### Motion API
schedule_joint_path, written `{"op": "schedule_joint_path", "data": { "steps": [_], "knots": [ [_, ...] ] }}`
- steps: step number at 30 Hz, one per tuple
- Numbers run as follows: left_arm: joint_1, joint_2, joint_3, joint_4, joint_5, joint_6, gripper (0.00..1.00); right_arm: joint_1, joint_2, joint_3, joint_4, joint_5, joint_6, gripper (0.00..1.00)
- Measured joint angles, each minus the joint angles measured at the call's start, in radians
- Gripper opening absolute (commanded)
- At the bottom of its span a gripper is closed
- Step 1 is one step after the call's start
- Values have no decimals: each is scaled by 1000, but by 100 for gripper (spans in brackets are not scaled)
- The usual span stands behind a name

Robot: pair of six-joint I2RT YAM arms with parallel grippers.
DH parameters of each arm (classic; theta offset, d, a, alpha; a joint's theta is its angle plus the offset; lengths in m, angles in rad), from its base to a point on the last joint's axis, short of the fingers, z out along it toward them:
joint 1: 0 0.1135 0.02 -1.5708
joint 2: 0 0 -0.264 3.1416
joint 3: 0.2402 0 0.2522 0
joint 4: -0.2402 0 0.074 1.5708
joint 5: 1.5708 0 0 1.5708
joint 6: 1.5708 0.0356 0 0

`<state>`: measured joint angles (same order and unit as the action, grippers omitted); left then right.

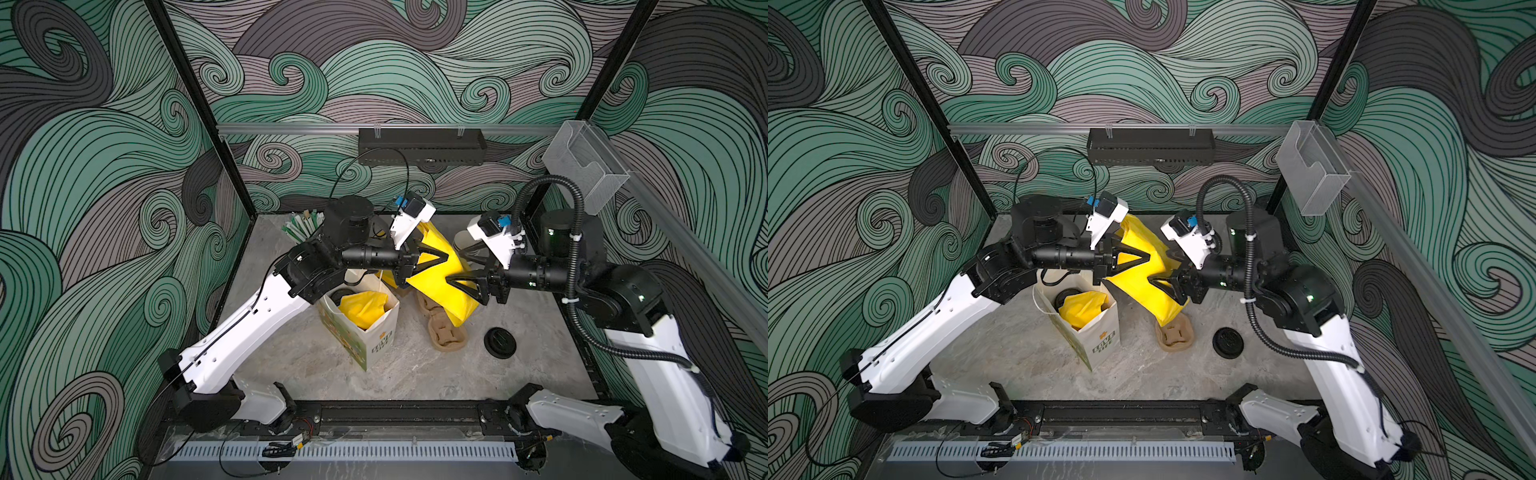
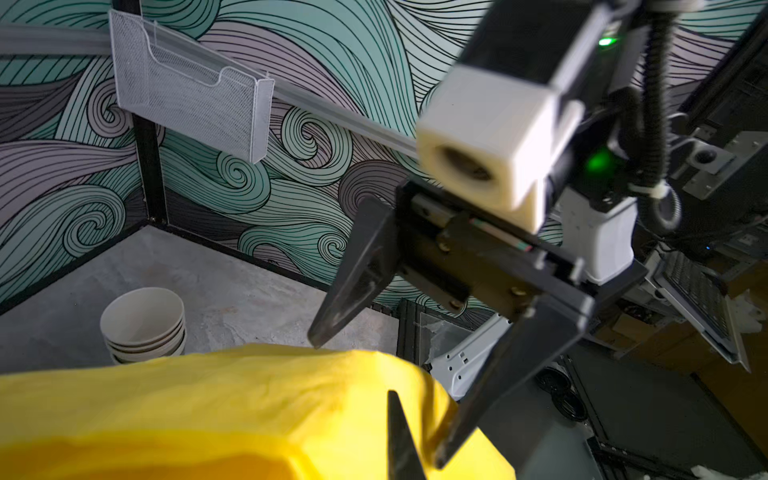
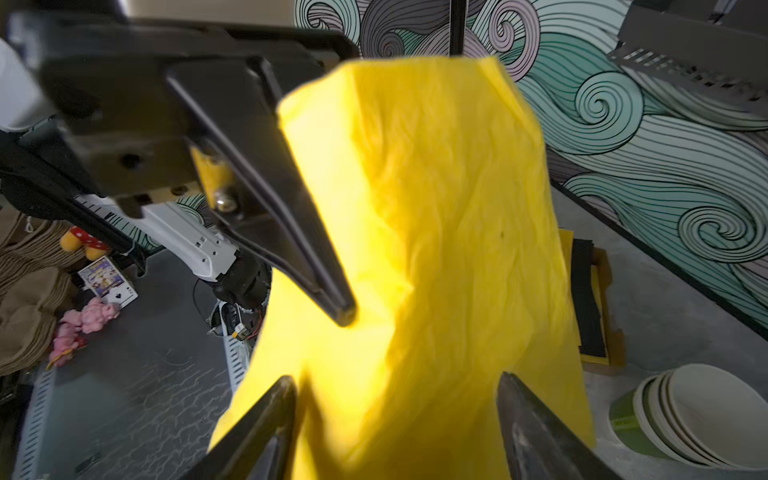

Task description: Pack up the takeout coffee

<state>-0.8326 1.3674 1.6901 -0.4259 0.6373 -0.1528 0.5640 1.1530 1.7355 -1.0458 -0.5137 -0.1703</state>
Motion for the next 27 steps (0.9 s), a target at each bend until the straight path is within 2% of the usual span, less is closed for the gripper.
{"op": "schedule_joint_path", "data": {
  "steps": [4,10,12,14,15,16,17,19,22,27],
  "knots": [
    [0,-15,-19,28,21,23,0,8,2,-5,6,-6,8,64],
    [0,-18,-47,46,28,38,0,34,-5,-14,49,-22,35,26],
    [0,-18,-47,47,25,42,8,38,-5,-19,63,-27,49,12],
    [0,-20,-47,51,20,47,11,39,-5,-22,71,-32,57,0],
    [0,-23,-48,54,15,50,13,40,-5,-23,74,-34,68,0],
    [0,-27,-48,56,8,53,20,42,-7,-24,79,-34,67,0],
    [0,-32,-50,60,-2,60,33,44,-9,-26,82,-32,71,0],
    [0,-50,-53,64,-34,72,49,45,-14,-27,84,-28,82,0],
    [-1,-115,-99,104,-165,92,63,50,-21,-27,84,-20,104,0],
    [-1,-318,-221,147,-630,77,66,85,0,-23,102,-19,161,0]
  ]
}}
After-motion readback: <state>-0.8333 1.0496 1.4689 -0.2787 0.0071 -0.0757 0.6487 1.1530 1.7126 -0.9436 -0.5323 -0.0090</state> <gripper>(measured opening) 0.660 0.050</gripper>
